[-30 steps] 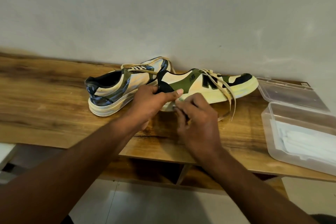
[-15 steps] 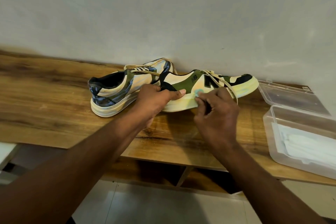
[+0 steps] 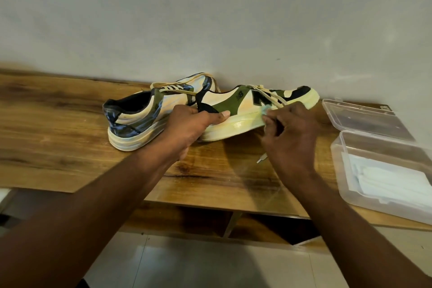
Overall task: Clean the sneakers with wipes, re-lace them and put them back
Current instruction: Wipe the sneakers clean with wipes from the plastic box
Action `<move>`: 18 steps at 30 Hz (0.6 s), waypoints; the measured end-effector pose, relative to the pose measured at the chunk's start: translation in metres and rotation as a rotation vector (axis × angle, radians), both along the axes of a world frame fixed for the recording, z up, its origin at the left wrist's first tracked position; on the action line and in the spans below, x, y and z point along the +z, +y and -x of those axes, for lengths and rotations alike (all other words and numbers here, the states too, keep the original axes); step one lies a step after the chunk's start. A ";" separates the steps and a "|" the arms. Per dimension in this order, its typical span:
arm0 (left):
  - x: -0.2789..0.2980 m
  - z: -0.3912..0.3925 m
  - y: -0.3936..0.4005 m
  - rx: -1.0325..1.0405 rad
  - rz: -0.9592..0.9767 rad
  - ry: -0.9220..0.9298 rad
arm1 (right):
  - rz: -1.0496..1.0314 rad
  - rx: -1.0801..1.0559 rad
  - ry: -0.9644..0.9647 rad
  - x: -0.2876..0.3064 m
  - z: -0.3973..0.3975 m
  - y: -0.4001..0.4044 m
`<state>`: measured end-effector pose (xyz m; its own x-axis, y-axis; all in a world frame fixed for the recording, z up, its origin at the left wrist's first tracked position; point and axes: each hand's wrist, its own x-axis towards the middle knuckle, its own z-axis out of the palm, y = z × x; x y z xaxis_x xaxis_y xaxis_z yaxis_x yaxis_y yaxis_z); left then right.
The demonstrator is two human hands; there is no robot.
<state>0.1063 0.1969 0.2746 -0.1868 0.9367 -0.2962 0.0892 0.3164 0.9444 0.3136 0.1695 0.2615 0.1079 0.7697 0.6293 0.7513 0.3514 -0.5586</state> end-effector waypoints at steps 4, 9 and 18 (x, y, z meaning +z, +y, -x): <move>0.000 -0.001 0.003 0.021 0.009 0.007 | -0.022 0.251 -0.106 -0.006 0.046 -0.021; -0.001 0.003 0.005 -0.005 0.041 -0.002 | -0.015 0.211 -0.155 -0.002 0.022 -0.009; 0.002 0.003 0.005 -0.004 0.036 0.005 | -0.075 0.180 -0.104 -0.009 0.042 -0.019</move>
<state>0.1037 0.2022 0.2769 -0.1848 0.9262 -0.3286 0.0956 0.3497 0.9320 0.2716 0.1509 0.2524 -0.0954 0.7213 0.6860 0.7251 0.5225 -0.4485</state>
